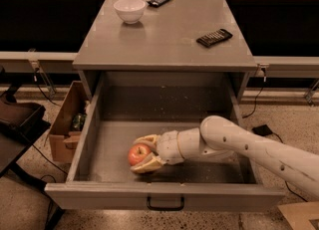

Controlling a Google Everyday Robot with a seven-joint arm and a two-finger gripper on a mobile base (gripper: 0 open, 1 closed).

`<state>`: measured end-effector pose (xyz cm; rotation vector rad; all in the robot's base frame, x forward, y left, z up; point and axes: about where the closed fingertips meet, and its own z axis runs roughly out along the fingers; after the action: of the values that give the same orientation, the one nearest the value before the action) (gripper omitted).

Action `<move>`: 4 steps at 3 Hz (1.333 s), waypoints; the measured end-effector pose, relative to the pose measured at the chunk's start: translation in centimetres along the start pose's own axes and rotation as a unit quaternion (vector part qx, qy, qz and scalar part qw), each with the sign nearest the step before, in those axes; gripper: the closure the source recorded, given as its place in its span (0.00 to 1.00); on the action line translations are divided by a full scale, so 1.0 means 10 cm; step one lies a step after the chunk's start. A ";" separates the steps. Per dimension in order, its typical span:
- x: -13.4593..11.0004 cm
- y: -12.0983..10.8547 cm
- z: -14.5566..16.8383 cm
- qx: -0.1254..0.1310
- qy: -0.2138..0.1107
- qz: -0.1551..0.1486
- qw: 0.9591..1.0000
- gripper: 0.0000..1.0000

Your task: Pick apple from top drawer and place on counter

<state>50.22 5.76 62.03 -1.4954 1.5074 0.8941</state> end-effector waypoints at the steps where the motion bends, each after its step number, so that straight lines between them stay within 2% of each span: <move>1: 0.00 0.00 0.00 0.000 0.000 0.000 1.000 1.00; 2: 0.00 0.00 0.00 0.000 0.000 0.000 1.000 1.00; 3: -0.33 -0.03 -0.14 0.002 0.026 -0.002 1.000 1.00; 4: -1.20 -0.17 -0.56 0.009 0.044 0.005 0.999 1.00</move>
Offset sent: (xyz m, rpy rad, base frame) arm 0.0000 0.0000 0.0000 0.0000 0.0000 0.0001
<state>51.18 5.66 75.35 -1.5331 1.5827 0.8277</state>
